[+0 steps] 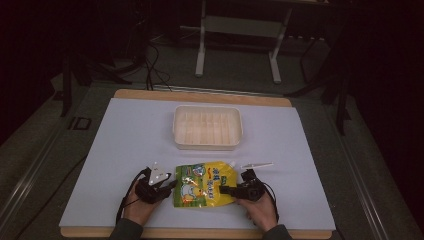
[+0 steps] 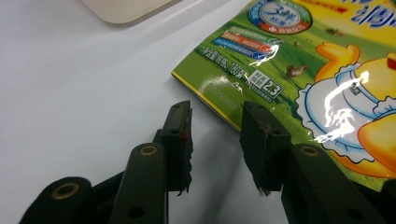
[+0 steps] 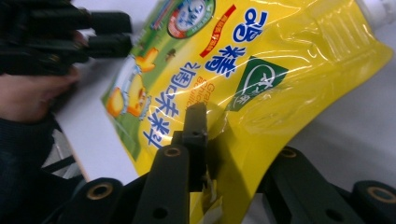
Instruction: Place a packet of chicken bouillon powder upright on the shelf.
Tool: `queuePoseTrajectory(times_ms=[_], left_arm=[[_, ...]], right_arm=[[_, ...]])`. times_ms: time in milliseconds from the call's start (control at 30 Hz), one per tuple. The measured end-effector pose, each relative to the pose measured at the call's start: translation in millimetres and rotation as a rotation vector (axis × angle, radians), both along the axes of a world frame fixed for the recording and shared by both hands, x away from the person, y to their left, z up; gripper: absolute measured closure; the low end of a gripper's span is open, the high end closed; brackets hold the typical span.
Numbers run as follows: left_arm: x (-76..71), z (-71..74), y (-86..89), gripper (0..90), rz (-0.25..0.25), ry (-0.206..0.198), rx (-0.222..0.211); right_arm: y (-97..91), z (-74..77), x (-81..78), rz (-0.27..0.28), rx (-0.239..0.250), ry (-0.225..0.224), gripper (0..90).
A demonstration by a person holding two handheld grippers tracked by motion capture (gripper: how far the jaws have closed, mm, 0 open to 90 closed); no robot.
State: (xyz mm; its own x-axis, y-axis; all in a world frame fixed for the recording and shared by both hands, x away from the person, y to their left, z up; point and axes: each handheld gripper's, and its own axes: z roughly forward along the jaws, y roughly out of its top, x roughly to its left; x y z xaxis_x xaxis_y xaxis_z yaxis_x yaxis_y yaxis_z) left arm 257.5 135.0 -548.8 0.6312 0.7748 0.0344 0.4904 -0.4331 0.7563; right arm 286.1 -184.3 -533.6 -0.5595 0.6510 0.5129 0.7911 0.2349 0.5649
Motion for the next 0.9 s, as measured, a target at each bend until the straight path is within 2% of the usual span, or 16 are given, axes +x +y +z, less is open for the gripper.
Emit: queuePoseTrajectory(times_ms=[200,300,467,667,900], left_arm=[[0.2,0.2,1.7,63.2,0.012,-0.001,-0.003],[1.0,0.1,3.9,63.0,0.027,0.001,-0.006],[1.9,0.1,8.3,62.6,0.053,0.001,-0.013],[2.6,0.1,12.0,61.6,0.075,-0.007,-0.014],[3.7,0.7,19.0,61.0,0.110,-0.013,-0.030]], right_arm=[[2.4,16.9,1.9,0.022,0.029,-0.044,84.6],[6.6,24.6,3.1,0.044,0.019,-0.062,89.0],[13.9,39.0,7.5,0.049,0.039,-0.036,89.9],[29.1,60.9,6.8,0.122,-0.014,-0.095,90.0],[45.2,79.4,9.4,0.161,-0.015,-0.130,90.0]])
